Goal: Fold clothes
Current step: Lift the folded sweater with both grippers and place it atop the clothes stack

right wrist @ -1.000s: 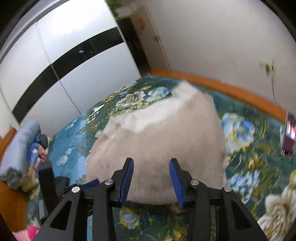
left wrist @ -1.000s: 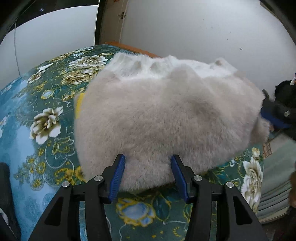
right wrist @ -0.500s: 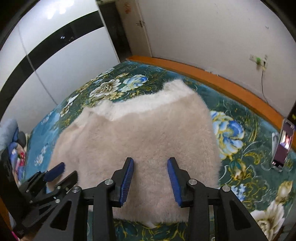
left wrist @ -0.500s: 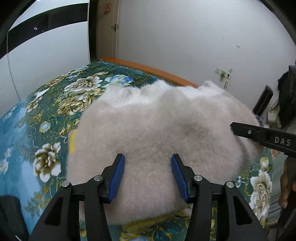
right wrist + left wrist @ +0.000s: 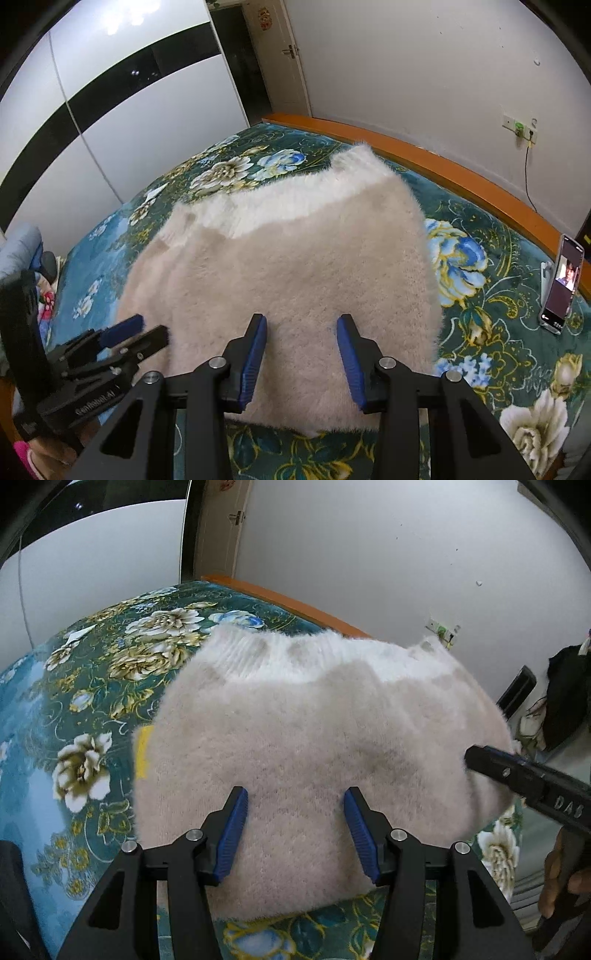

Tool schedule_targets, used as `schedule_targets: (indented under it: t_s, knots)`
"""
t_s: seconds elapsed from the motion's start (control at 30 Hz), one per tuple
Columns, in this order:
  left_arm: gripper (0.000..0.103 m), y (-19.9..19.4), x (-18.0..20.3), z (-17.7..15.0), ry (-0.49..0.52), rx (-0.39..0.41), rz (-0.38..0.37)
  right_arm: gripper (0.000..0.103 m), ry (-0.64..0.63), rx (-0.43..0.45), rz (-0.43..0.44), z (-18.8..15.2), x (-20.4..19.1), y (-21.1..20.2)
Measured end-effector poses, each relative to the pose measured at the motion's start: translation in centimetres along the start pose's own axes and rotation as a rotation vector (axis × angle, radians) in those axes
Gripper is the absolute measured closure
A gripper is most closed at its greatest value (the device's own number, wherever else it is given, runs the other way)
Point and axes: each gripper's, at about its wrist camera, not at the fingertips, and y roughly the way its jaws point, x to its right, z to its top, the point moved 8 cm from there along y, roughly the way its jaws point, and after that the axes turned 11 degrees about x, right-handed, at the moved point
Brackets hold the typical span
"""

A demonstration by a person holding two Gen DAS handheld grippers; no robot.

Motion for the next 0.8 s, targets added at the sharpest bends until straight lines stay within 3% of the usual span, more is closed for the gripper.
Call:
schedule_targets:
  t_s: [0.4, 0.57, 0.7, 0.8]
  knots:
    - [0.047, -4.4, -0.9, -1.2, -0.042, 0.022, -0.038, 0.060, 0.042, 0.004, -0.023, -1.7, -0.9, -3.3]
    - [0.038, -5.8, -3.1, -3.2, -0.101, 0.008, -0.029, 0.054, 0.039, -0.012, 0.000, -4.1, -3.0, -4.5]
    - [0.032, -5.8, -4.6, -5.3, -0.181, -0.046, -0.027, 0.034, 0.035, -0.061, 0.018, -7.1, -5.3, -4.0]
    - [0.030, -6.3, -5.2, -6.4, -0.179, -0.052, -0.002, 0.025, 0.042, -0.097, 0.019, -9.1, -6.7, -3.3]
